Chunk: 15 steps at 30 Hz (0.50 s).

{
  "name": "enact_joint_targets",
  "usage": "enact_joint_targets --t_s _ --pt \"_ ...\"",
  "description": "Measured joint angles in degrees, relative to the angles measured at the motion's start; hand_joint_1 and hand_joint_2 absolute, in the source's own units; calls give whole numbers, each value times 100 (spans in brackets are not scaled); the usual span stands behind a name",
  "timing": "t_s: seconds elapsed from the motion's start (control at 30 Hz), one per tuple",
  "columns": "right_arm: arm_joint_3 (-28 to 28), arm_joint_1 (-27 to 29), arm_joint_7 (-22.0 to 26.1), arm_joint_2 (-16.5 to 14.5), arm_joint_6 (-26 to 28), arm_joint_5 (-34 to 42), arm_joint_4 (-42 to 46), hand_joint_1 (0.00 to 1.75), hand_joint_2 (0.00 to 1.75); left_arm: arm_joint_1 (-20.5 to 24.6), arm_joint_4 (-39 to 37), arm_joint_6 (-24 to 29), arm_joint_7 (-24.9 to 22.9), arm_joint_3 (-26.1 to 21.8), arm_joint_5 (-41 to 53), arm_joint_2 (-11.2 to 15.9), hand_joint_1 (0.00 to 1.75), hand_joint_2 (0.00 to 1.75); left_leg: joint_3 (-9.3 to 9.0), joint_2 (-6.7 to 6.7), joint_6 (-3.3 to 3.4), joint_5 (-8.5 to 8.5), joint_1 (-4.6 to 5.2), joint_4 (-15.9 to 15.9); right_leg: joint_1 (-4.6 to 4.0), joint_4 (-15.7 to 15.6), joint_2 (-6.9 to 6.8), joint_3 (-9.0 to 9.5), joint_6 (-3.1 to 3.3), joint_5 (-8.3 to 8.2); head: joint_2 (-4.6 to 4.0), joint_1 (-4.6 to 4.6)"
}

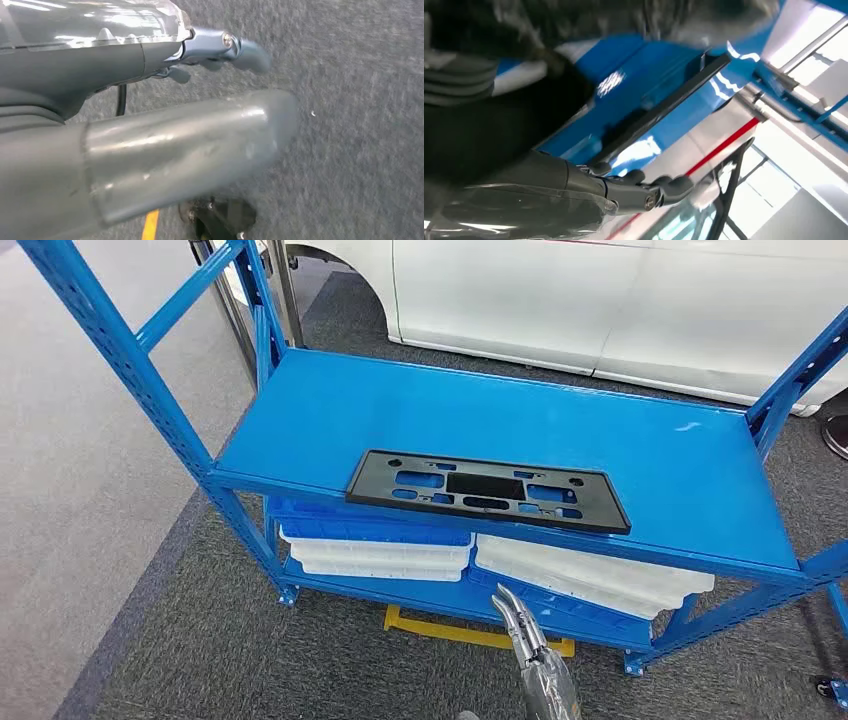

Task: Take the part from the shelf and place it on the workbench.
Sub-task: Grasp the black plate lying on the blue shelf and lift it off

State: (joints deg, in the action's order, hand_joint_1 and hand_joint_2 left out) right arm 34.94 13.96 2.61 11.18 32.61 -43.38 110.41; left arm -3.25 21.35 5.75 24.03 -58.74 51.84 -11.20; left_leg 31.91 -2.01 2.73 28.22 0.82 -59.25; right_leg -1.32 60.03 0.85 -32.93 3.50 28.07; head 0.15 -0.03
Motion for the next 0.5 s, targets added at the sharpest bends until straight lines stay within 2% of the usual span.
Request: enact_joint_targets --t_s 0.07,0.13,0.17,0.2,0.27,0.3,0.33,0.37,0.43,0.47,0.5 --pt "-40 2 -156 -41 95 -408 -13 0 175 0 18 -21 -8 -53 74 -10 0 0 1 -4 -25 -10 -18 22 -12 -24 2 5 4 -9 0 3" --pt "-127 7 -421 -144 257 -1136 -48 0 175 4 61 -55 -16 -152 195 -17 0 0 -10 6 -78 15 -11 24 46 -171 -19 73 -34 -67 0 5" --pt "-178 12 -529 -212 323 -1436 -74 0 175 10 76 -71 -17 -195 242 -18 0 0 19 29 -116 95 -5 -71 86 -258 -41 122 -53 -102 0 2" --pt "-228 18 -616 -281 377 -1655 -101 0 175 20 90 -81 -17 -234 281 -15 0 0 100 56 -159 230 -11 -276 128 -330 -68 166 -73 -130 0 1" --pt "-342 31 -751 -404 447 -1940 -169 0 175 39 98 -97 -20 -301 344 -16 0 0 409 105 -260 570 -75 -940 150 -356 -116 191 -82 -136 0 -1" --pt "-405 37 -797 -452 464 -2025 -204 0 175 42 105 -98 -20 -331 369 -16 0 0 546 122 -307 666 -113 -1223 162 -344 -133 188 -96 -128 0 -1" --pt "-468 42 -844 -495 479 -2108 -238 0 175 42 114 -100 -22 -358 389 -14 0 0 607 139 -351 662 -150 -1347 177 -326 -146 185 -116 -114 0 -1" --pt "-538 48 -882 -538 494 -2195 -268 0 175 41 123 -103 -23 -384 414 -12 0 0 556 156 -393 542 -184 -1243 198 -299 -153 184 -144 -95 0 -1" --pt "-680 55 -947 -619 532 -2388 -318 0 175 47 138 -114 -30 -429 468 -7 0 0 220 187 -464 178 -242 -569 242 -217 -157 179 -226 -41 0 -1" --pt "-763 55 -967 -660 549 -2520 -343 0 175 56 142 -127 -38 -453 510 -8 0 0 63 187 -467 61 -247 -242 248 -163 -157 167 -275 -9 0 -3" --pt "-851 57 -985 -702 563 -2688 -368 0 175 67 145 -145 -51 -481 559 -10 0 0 -31 180 -438 15 -244 -45 241 -123 -156 154 -321 13 0 -2"
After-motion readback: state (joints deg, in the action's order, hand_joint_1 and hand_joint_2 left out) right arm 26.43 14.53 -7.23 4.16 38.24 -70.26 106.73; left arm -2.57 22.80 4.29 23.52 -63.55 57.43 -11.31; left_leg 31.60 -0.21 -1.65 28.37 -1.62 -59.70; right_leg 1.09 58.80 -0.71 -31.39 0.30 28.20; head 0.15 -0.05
